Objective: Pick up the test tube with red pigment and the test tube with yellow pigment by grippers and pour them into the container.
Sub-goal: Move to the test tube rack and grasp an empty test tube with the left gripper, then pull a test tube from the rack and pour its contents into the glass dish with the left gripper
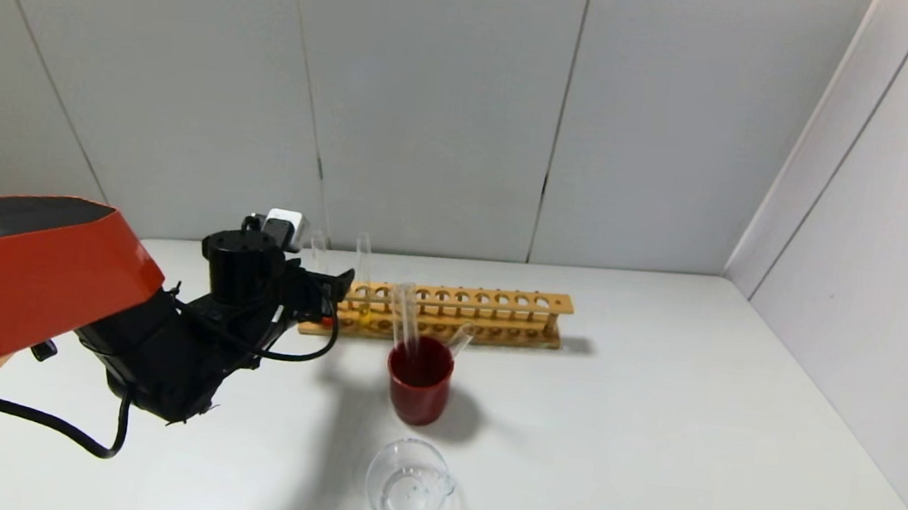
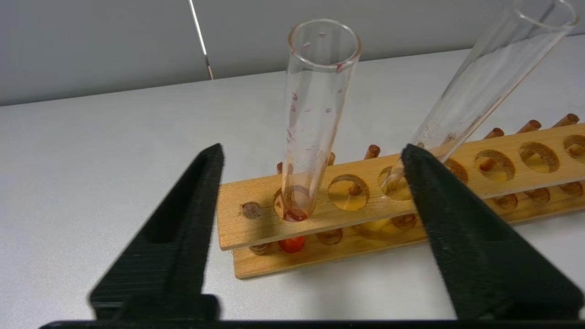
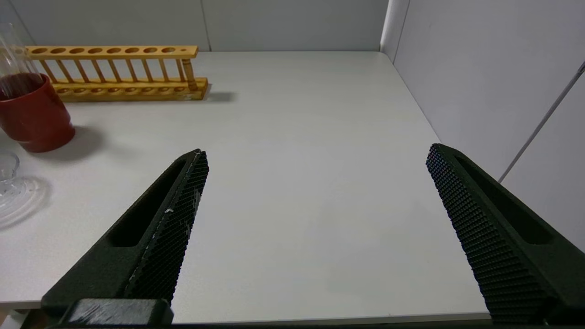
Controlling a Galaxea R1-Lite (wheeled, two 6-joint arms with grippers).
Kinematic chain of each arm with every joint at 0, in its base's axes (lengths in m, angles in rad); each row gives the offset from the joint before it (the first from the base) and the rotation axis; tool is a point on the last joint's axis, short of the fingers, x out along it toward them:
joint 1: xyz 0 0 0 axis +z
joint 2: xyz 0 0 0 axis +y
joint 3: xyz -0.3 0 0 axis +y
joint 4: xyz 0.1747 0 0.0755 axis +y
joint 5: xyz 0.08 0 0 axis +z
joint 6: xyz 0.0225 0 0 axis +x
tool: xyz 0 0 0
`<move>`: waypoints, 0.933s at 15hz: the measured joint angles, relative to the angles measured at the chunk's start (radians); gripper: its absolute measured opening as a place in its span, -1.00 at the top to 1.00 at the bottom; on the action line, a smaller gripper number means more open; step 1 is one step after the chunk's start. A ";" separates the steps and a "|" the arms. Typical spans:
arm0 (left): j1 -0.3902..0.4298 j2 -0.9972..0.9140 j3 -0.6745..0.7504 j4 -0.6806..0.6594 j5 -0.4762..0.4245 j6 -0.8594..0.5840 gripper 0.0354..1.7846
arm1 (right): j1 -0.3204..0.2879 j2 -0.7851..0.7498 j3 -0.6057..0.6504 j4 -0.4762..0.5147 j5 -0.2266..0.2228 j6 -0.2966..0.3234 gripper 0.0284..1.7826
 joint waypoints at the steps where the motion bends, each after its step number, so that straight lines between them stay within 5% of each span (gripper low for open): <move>1: 0.000 0.000 0.000 0.000 0.000 0.000 -0.25 | 0.000 0.000 0.000 0.000 0.000 0.000 -0.95; 6: -0.001 0.000 0.002 0.001 0.011 0.005 0.66 | 0.000 0.000 0.000 0.000 0.000 0.000 -0.95; 14: -0.008 -0.064 -0.006 0.090 0.018 0.011 0.70 | 0.000 0.000 0.000 0.000 0.000 0.000 -0.95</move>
